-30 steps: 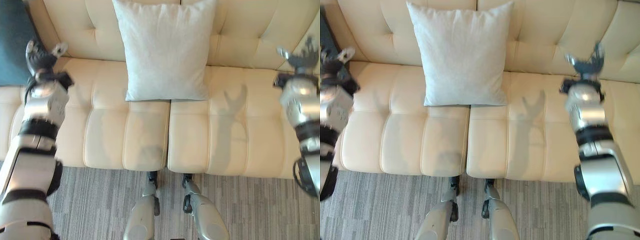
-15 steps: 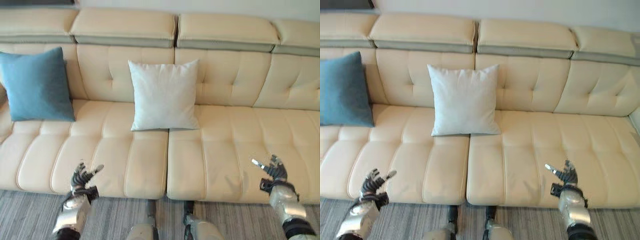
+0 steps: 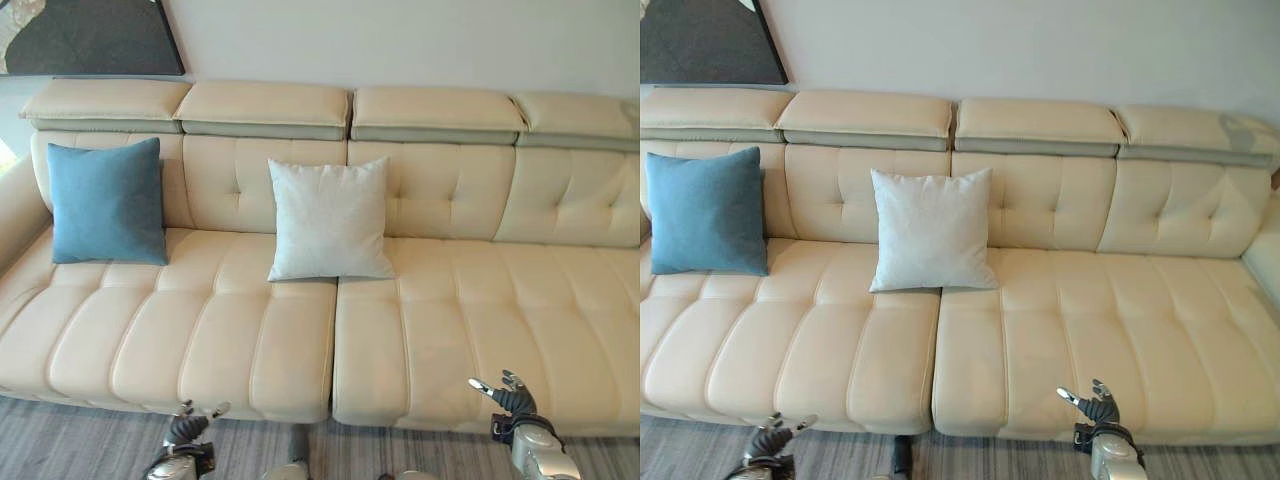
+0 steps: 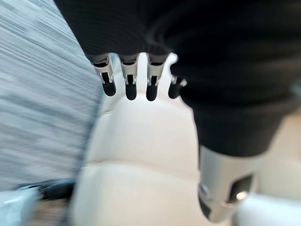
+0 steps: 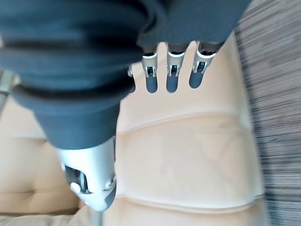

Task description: Pick up all the scattered cushions and arrange them neatly on the sofa.

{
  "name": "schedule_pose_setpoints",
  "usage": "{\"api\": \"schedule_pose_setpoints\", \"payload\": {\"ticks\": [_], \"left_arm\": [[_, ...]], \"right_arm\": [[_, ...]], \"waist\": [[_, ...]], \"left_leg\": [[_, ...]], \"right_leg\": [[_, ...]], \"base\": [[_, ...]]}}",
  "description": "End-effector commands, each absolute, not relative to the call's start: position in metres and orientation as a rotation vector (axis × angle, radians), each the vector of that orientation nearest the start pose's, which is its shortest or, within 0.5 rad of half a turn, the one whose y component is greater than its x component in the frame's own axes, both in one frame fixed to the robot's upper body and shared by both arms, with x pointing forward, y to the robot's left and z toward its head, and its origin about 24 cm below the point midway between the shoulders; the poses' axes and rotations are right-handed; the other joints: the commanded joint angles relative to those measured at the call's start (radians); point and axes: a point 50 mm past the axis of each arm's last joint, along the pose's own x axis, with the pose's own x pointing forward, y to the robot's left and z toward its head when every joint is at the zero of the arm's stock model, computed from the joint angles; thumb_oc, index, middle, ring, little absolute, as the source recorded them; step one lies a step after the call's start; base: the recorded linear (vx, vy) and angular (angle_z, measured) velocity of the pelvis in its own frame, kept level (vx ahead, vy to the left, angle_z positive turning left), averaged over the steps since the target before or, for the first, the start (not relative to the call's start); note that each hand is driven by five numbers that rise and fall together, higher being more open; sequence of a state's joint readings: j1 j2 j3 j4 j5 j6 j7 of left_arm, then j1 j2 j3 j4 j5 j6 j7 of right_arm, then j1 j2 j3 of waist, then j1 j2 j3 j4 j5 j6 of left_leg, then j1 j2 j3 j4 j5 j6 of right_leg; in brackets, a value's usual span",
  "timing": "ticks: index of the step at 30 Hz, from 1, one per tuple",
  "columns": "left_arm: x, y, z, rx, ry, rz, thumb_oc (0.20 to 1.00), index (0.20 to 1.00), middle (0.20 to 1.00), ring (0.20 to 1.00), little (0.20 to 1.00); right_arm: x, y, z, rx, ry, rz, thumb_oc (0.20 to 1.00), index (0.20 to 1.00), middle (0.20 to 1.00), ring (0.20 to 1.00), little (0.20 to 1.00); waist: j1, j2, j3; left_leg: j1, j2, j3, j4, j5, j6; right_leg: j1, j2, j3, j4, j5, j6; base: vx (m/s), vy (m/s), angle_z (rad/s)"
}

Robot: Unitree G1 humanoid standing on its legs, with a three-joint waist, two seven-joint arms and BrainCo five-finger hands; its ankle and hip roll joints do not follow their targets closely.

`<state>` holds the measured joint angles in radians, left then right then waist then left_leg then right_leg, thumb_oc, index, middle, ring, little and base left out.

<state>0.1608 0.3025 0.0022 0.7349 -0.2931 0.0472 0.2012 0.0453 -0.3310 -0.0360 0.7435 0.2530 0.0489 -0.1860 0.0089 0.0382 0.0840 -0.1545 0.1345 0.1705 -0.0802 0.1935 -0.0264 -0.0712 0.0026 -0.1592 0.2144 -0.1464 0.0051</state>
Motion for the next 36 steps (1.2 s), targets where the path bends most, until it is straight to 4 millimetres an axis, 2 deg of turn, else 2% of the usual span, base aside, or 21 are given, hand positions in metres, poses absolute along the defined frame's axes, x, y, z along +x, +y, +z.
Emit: {"api": "schedule_pose_setpoints", "payload": {"ticks": [1,3,4,5,6,8,11,14,17,20,24,25,26,27,28,29,30,31,32,35,36], "left_arm": [[0.159,0.283,-0.096,0.175,0.768,0.437,1.000,1.000,1.000,1.000,1.000],[0.161,0.281,-0.096,0.193,0.770,0.423,1.000,1.000,1.000,1.000,1.000],[0.161,0.280,-0.097,0.195,0.770,0.416,1.000,1.000,1.000,1.000,1.000],[0.163,0.279,-0.096,0.204,0.765,0.405,1.000,1.000,1.000,1.000,1.000],[0.162,0.278,-0.098,0.203,0.772,0.402,1.000,1.000,1.000,1.000,1.000],[0.159,0.275,-0.100,0.189,0.782,0.399,1.000,1.000,1.000,1.000,1.000],[0.154,0.270,-0.106,0.172,0.810,0.388,1.000,1.000,1.000,1.000,1.000],[0.151,0.265,-0.110,0.153,0.829,0.375,1.000,1.000,1.000,1.000,1.000],[0.148,0.260,-0.114,0.170,0.856,0.349,1.000,1.000,1.000,1.000,1.000],[0.144,0.257,-0.119,0.200,0.889,0.317,1.000,1.000,1.000,1.000,1.000],[0.140,0.256,-0.124,0.220,0.933,0.302,1.000,1.000,1.000,1.000,1.000],[0.138,0.256,-0.125,0.228,0.941,0.295,1.000,1.000,1.000,1.000,1.000],[0.138,0.256,-0.127,0.238,0.952,0.288,1.000,1.000,1.000,1.000,1.000],[0.145,0.256,-0.123,0.238,0.924,0.286,1.000,1.000,1.000,1.000,1.000],[0.144,0.258,-0.122,0.240,0.919,0.298,1.000,1.000,1.000,1.000,1.000],[0.144,0.258,-0.122,0.241,0.919,0.297,1.000,1.000,1.000,1.000,1.000],[0.145,0.260,-0.122,0.237,0.920,0.310,1.000,1.000,1.000,1.000,1.000],[0.144,0.262,-0.122,0.235,0.925,0.315,1.000,1.000,1.000,1.000,1.000],[0.144,0.262,-0.122,0.235,0.925,0.315,1.000,1.000,1.000,1.000,1.000],[0.148,0.262,-0.119,0.244,0.906,0.310,1.000,1.000,1.000,1.000,1.000],[0.148,0.262,-0.119,0.244,0.906,0.310,1.000,1.000,1.000,1.000,1.000]], "right_arm": [[0.182,-0.276,-0.086,-0.169,0.700,-0.389,1.000,1.000,1.000,1.000,1.000],[0.182,-0.279,-0.085,-0.186,0.697,-0.386,1.000,1.000,1.000,1.000,1.000],[0.183,-0.279,-0.084,-0.189,0.695,-0.386,1.000,1.000,1.000,1.000,1.000],[0.184,-0.279,-0.083,-0.187,0.691,-0.379,1.000,1.000,1.000,1.000,1.000],[0.184,-0.278,-0.084,-0.186,0.699,-0.372,1.000,1.000,1.000,1.000,1.000],[0.182,-0.275,-0.087,-0.177,0.715,-0.364,1.000,1.000,1.000,1.000,1.000],[0.177,-0.272,-0.094,-0.165,0.750,-0.352,1.000,1.000,1.000,1.000,1.000],[0.172,-0.268,-0.099,-0.145,0.776,-0.348,1.000,1.000,1.000,1.000,1.000],[0.164,-0.267,-0.106,-0.136,0.813,-0.358,1.000,1.000,1.000,1.000,1.000],[0.157,-0.267,-0.110,-0.131,0.840,-0.362,1.000,1.000,1.000,1.000,1.000],[0.153,-0.268,-0.113,-0.125,0.863,-0.378,1.000,1.000,1.000,1.000,1.000],[0.152,-0.268,-0.113,-0.117,0.861,-0.385,1.000,1.000,1.000,1.000,1.000],[0.153,-0.268,-0.114,-0.110,0.862,-0.387,1.000,1.000,1.000,1.000,1.000],[0.161,-0.269,-0.109,-0.097,0.831,-0.400,1.000,1.000,1.000,1.000,1.000],[0.162,-0.269,-0.107,-0.094,0.818,-0.407,1.000,1.000,1.000,1.000,1.000],[0.162,-0.269,-0.107,-0.094,0.818,-0.408,1.000,1.000,1.000,1.000,1.000],[0.160,-0.272,-0.108,-0.095,0.822,-0.418,1.000,1.000,1.000,1.000,1.000],[0.156,-0.276,-0.109,-0.094,0.833,-0.442,1.000,1.000,1.000,1.000,1.000],[0.156,-0.276,-0.109,-0.094,0.833,-0.442,1.000,1.000,1.000,1.000,1.000],[0.153,-0.283,-0.108,-0.101,0.834,-0.476,1.000,1.000,1.000,1.000,1.000],[0.153,-0.283,-0.108,-0.101,0.834,-0.477,1.000,1.000,1.000,1.000,1.000]], "waist": [[-0.012,-0.058,0.057],[-0.018,-0.052,0.081],[-0.017,-0.053,0.093],[-0.013,-0.060,0.103],[-0.016,-0.067,0.099],[-0.020,-0.081,0.087],[-0.019,-0.074,0.065],[-0.028,-0.065,0.045],[-0.048,-0.048,0.033],[-0.061,-0.039,0.023],[-0.079,-0.030,0.032],[-0.090,-0.026,0.040],[-0.102,-0.015,0.050],[-0.105,-0.006,0.072],[-0.110,-0.001,0.075],[-0.108,-0.001,0.075],[-0.106,-0.001,0.077],[-0.111,-0.006,0.074],[-0.109,-0.006,0.074],[-0.103,-0.014,0.072],[-0.101,-0.014,0.072]], "left_leg": [[0.025,-0.101,-0.019,-0.007,-0.061,-0.057],[0.001,-0.084,-0.032,-0.007,-0.024,-0.083],[0.001,-0.088,-0.047,-0.007,-0.026,-0.080],[0.036,-0.101,-0.063,-0.007,-0.034,-0.062],[0.043,-0.109,-0.061,0.025,-0.065,-0.046],[0.055,-0.122,-0.041,0.139,-0.174,-0.018],[0.120,-0.138,-0.051,0.149,-0.236,-0.002],[0.164,-0.140,-0.058,0.123,-0.251,0.002],[0.197,-0.139,-0.075,0.017,-0.206,-0.004],[0.212,-0.144,-0.065,-0.007,-0.214,-0.001],[0.211,-0.149,-0.018,-0.007,-0.226,0.011],[0.214,-0.149,0.013,-0.007,-0.233,0.017],[0.212,-0.144,0.074,-0.007,-0.244,0.026],[0.218,-0.133,0.166,-0.007,-0.261,0.034],[0.240,-0.126,0.224,-0.007,-0.277,0.025],[0.240,-0.126,0.225,-0.007,-0.277,0.024],[0.248,-0.118,0.264,-0.007,-0.280,0.020],[0.264,-0.110,0.332,-0.007,-0.284,0.012],[0.264,-0.109,0.333,-0.007,-0.284,0.012],[0.297,-0.103,0.430,-0.007,-0.293,0.005],[0.298,-0.103,0.431,-0.007,-0.294,0.005]], "right_leg": [[0.158,-0.001,-0.031,-0.210,-0.008,0.051],[0.143,0.010,-0.046,-0.201,-0.001,0.042],[0.132,0.006,-0.050,-0.188,0.001,0.040],[0.125,-0.001,-0.046,-0.184,0.011,0.042],[0.118,-0.010,-0.048,-0.185,0.022,0.046],[0.108,-0.030,-0.043,-0.190,0.039,0.053],[0.108,-0.023,-0.018,-0.204,0.043,0.055],[0.100,-0.014,-0.012,-0.198,0.040,0.055],[0.090,-0.005,-0.011,-0.201,0.052,0.056],[0.094,-0.005,0.002,-0.217,0.064,0.063],[0.071,-0.011,0.055,-0.227,0.100,0.079],[0.059,-0.014,0.073,-0.224,0.107,0.087],[0.022,-0.018,0.102,-0.189,0.104,0.095],[-0.031,-0.047,0.050,-0.112,0.101,0.111],[-0.034,-0.085,-0.045,-0.105,0.112,0.129],[-0.034,-0.085,-0.043,-0.105,0.112,0.129],[-0.038,-0.104,-0.111,-0.108,0.125,0.132],[-0.048,-0.120,-0.217,-0.134,0.153,0.139],[-0.048,-0.119,-0.215,-0.136,0.155,0.139],[-0.046,-0.149,-0.408,-0.187,0.201,0.155],[-0.046,-0.149,-0.408,-0.189,0.203,0.155]], "base": [[-0.35,-0.268,-0.01],[-0.38,-0.224,0.11],[-0.34,-0.158,0.00],[-0.28,-0.121,-0.01],[-0.25,-0.115,0.02],[-0.17,-0.071,0.00],[-0.08,-0.009,-0.08],[-0.03,0.039,-0.14],[-0.04,0.087,-0.03],[-0.03,0.110,0.00],[-0.08,0.123,-0.33],[-0.11,0.167,-0.99],[-0.17,0.181,-0.99],[-0.10,0.144,-1.48],[-0.05,0.063,-1.83],[0.02,-0.017,-2.60],[0.00,-0.118,-2.47],[0.00,-0.119,-2.07],[0.03,-0.131,-1.66],[0.07,-0.136,-1.66],[0.15,-0.219,-1.38]]}}
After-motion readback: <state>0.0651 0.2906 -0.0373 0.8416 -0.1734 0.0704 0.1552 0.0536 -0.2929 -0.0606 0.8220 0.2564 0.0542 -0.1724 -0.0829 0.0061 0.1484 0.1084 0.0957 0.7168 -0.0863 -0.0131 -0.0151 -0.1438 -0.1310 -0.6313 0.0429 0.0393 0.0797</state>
